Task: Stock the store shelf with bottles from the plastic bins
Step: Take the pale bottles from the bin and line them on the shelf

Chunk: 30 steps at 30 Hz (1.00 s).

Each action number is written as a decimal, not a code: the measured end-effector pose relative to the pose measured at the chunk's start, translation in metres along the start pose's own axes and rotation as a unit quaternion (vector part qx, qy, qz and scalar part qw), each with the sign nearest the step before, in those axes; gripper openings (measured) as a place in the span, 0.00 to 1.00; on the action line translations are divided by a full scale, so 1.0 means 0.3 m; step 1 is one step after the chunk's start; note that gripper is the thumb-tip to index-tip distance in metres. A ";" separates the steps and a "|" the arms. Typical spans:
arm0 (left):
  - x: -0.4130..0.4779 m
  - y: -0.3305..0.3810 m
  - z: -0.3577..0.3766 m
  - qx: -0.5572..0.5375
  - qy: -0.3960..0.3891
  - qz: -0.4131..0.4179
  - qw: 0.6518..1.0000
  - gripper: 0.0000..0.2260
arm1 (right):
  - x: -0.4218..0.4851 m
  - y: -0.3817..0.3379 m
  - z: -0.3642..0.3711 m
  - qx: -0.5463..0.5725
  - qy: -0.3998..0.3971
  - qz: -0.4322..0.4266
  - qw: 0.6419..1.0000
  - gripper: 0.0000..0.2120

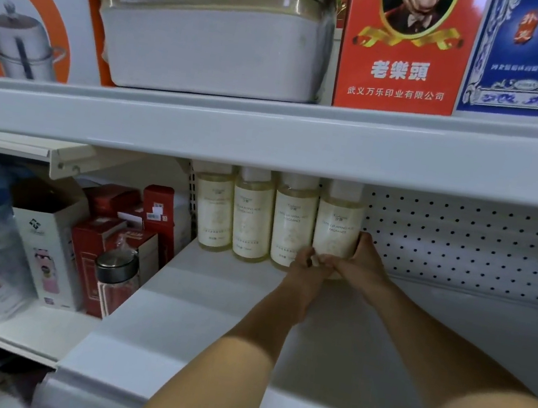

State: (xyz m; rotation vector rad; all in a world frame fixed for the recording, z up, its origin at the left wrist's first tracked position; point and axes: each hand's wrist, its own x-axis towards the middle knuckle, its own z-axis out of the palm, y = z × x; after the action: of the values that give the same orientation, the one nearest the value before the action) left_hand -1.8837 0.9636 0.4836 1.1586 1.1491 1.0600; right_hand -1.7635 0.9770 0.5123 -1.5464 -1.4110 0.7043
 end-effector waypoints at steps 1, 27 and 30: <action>-0.004 0.004 0.001 0.003 0.001 -0.002 1.000 0.28 | -0.003 -0.004 -0.001 -0.001 0.002 0.001 1.000 0.39; -0.771 0.061 -0.528 -0.303 0.067 -0.024 0.950 0.12 | -0.714 -0.383 0.337 0.157 -0.004 -0.015 0.987 0.07; -0.872 0.038 -0.663 -0.287 0.087 -0.002 0.954 0.10 | -0.840 -0.441 0.445 0.159 -0.033 -0.037 0.986 0.08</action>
State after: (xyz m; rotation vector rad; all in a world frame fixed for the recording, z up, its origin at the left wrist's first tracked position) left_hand -2.1123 0.7294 0.5148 0.6116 0.8810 1.3966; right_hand -1.9870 0.7568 0.5322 -1.2253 -1.3232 0.8948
